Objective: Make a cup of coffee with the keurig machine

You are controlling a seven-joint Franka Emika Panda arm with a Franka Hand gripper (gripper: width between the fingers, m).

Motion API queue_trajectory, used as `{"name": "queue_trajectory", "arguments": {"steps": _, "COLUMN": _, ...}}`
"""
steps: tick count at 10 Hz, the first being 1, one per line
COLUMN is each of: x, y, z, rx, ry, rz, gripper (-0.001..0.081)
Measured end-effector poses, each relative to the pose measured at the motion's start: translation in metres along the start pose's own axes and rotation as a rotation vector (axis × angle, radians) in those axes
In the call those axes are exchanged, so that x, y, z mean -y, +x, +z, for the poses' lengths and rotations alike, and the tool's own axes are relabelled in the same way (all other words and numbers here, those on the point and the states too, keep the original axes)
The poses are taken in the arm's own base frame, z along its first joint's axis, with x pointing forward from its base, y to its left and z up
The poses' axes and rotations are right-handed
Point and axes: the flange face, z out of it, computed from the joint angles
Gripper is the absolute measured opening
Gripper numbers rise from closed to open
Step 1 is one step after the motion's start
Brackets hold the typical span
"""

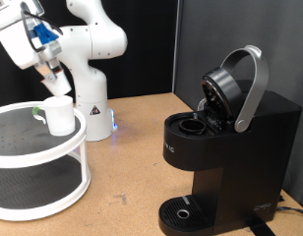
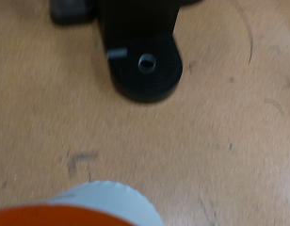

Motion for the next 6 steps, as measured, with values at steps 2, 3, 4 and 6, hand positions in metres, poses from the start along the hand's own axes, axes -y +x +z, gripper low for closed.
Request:
{"name": "queue_trajectory", "arguments": {"steps": 2, "x": 0.013, "y": 0.023, "z": 0.001, "rx": -0.05, "ry": 0.088, "rz": 0.015, "gripper": 0.0434}}
{"name": "queue_trajectory", "arguments": {"steps": 3, "x": 0.02, "y": 0.036, "z": 0.003, "rx": -0.052, "ry": 0.124, "rz": 0.005, "gripper": 0.0434}}
{"name": "queue_trajectory", "arguments": {"steps": 4, "x": 0.027, "y": 0.048, "z": 0.007, "rx": -0.046, "ry": 0.153, "rz": -0.008, "gripper": 0.0434}}
{"name": "queue_trajectory", "arguments": {"steps": 6, "x": 0.039, "y": 0.074, "z": 0.015, "rx": -0.023, "ry": 0.182, "rz": -0.032, "gripper": 0.0434}}
